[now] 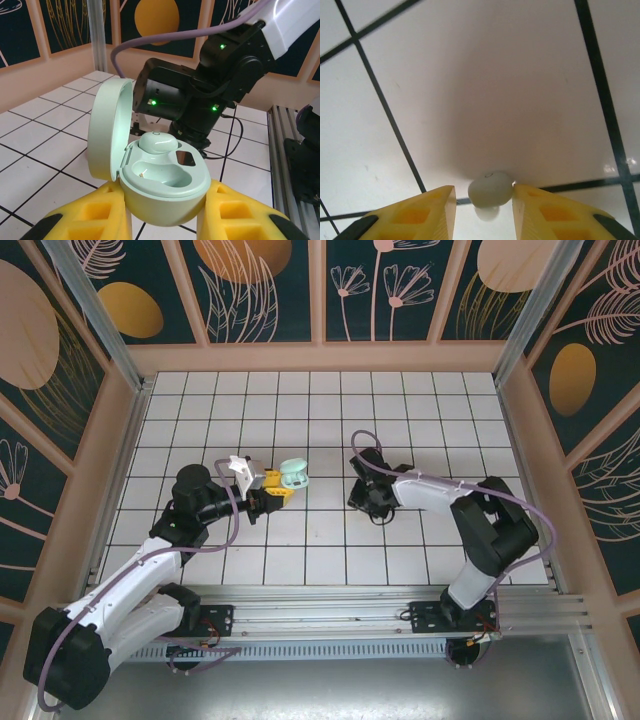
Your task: Insert wireless bluetooth earbuds into charging case
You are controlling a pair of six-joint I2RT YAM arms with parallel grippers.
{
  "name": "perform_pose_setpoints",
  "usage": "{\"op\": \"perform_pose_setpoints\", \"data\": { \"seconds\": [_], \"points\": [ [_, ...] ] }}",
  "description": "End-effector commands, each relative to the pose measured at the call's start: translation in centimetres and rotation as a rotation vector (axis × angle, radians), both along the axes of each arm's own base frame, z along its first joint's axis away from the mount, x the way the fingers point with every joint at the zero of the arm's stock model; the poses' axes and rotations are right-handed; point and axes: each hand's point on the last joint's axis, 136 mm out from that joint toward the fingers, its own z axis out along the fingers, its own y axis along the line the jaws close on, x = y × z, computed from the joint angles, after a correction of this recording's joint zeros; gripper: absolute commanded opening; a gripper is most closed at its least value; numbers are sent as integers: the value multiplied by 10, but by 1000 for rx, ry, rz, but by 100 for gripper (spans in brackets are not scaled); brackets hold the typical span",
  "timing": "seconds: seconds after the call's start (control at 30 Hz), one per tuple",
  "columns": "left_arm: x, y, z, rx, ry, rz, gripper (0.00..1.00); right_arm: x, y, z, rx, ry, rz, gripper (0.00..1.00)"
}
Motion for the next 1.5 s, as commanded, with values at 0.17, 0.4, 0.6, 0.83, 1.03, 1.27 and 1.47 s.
{"op": "perform_pose_setpoints", "data": {
  "seconds": [0.17, 0.4, 0.6, 0.83, 1.03, 1.27, 1.47],
  "points": [
    [-3, -3, 10, -13, -47, -26, 8, 13, -8, -4, -126, 2, 66, 32],
    [-2, -2, 7, -3, -46, -21, 8, 7, -9, -10, -190, 36, 117, 27],
    [-2, -2, 6, -2, -42, -22, 8, -1, -4, -11, -222, 44, 160, 26],
    [-2, -3, 7, -2, -41, -23, 8, -3, -1, -11, -241, 53, 183, 20],
    [-2, -2, 6, -2, -39, -17, 8, 4, 2, 10, -215, -1, 178, 14],
    [5, -4, 10, -13, -44, -9, 7, 9, 9, 69, -72, -152, 183, 10],
    [10, -3, 15, -31, -87, 17, 7, 3, 26, 130, 42, -286, 225, 7]
  ]
}}
